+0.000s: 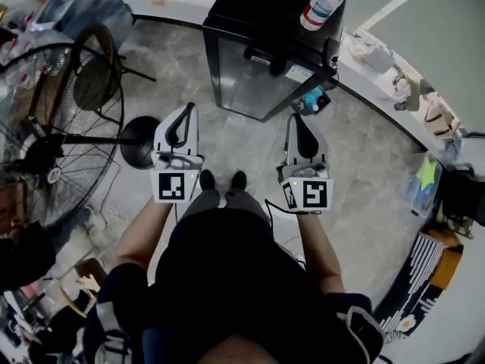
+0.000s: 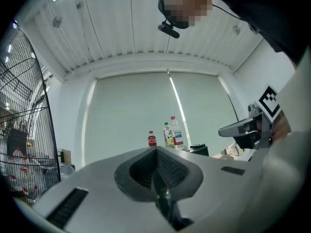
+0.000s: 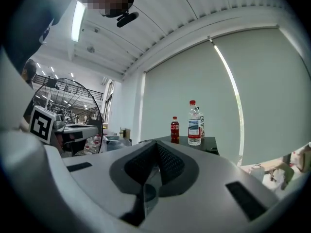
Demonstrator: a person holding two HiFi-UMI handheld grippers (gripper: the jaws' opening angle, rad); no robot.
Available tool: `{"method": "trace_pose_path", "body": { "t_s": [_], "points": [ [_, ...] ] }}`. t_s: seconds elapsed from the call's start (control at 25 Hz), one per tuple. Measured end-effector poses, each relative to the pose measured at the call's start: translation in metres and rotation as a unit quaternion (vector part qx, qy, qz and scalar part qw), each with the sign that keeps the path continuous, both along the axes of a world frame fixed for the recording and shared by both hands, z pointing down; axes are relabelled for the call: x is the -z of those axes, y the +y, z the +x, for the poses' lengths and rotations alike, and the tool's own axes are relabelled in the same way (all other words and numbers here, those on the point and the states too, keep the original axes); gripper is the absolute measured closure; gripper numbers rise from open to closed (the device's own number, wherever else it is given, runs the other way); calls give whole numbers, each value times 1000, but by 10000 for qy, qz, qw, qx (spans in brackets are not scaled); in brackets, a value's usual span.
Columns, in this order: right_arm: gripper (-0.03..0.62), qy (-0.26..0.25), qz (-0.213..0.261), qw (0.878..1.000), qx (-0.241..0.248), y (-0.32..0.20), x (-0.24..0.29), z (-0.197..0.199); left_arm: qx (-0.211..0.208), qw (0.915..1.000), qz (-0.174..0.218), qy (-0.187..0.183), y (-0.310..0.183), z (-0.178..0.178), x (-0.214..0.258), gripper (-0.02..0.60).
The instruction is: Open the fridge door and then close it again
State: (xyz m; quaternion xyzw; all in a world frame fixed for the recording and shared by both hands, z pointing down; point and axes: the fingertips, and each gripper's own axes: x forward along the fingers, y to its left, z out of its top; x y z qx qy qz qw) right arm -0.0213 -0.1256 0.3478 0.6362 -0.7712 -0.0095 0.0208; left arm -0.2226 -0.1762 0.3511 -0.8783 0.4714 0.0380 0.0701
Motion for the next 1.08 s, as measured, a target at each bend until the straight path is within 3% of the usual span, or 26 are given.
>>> {"method": "trace_pose_path", "body": {
  "t_s": [0.64,1.08],
  "points": [
    [576,313,-163,9981,-507,26,-11,15,138,9998,-137,59,8,-10,-3,558],
    [576,486,-173,9970,-580,27,-10,16,283,9993,-219,49,12,-22,-9,558]
  ]
}}
